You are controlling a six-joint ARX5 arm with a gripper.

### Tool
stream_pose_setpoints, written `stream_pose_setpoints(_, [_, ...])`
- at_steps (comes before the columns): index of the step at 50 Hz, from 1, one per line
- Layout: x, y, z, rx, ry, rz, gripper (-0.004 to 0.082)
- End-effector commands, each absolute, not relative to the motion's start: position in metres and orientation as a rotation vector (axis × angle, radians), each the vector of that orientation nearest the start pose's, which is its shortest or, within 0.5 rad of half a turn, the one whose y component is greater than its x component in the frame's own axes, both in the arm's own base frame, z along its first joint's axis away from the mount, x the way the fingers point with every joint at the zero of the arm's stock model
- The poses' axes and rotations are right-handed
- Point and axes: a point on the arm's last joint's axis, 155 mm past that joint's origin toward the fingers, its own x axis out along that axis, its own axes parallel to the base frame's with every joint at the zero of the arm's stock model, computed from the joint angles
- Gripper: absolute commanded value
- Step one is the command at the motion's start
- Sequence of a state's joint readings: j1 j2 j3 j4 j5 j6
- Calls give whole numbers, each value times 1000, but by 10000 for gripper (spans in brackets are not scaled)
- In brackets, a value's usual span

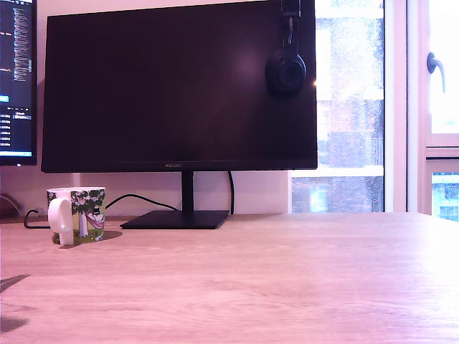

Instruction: Pick up the coffee capsules from the table one by one and drop them inside the nearest coffee cup

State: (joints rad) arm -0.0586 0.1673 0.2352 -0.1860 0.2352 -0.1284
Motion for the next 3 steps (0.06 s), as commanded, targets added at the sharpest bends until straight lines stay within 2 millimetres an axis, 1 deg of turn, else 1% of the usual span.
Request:
stream_pose_setpoints(1, [240, -57, 183, -147, 162, -281, -11])
stream_pose_setpoints(3, [238, -57, 185, -158, 149, -282, -11])
